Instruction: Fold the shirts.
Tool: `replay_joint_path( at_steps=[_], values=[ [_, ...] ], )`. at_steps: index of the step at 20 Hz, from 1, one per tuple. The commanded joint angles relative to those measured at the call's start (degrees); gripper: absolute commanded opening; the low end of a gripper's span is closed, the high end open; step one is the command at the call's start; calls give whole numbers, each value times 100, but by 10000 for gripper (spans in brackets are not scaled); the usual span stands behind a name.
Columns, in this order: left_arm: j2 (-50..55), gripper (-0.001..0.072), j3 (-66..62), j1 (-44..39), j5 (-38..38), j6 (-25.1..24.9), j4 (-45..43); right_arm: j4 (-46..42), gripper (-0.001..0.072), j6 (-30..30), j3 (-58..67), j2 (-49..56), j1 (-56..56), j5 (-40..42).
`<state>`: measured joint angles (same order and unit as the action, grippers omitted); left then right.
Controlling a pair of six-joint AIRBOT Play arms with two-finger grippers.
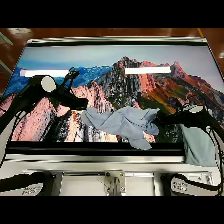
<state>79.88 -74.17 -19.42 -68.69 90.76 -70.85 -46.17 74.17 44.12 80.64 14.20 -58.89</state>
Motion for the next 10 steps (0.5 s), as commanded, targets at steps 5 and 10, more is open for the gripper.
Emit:
replay_joint_path(
  at_steps=[5, 10],
  values=[
    [-776, 37, -1281, 949, 345, -205, -114, -341, 61, -1027, 1657, -1641, 483, -192],
    [-1884, 37, -3460, 1119, 1032, -529, -114, -267, 61, -1386, 3585, -3226, 452, 586]
  ],
)
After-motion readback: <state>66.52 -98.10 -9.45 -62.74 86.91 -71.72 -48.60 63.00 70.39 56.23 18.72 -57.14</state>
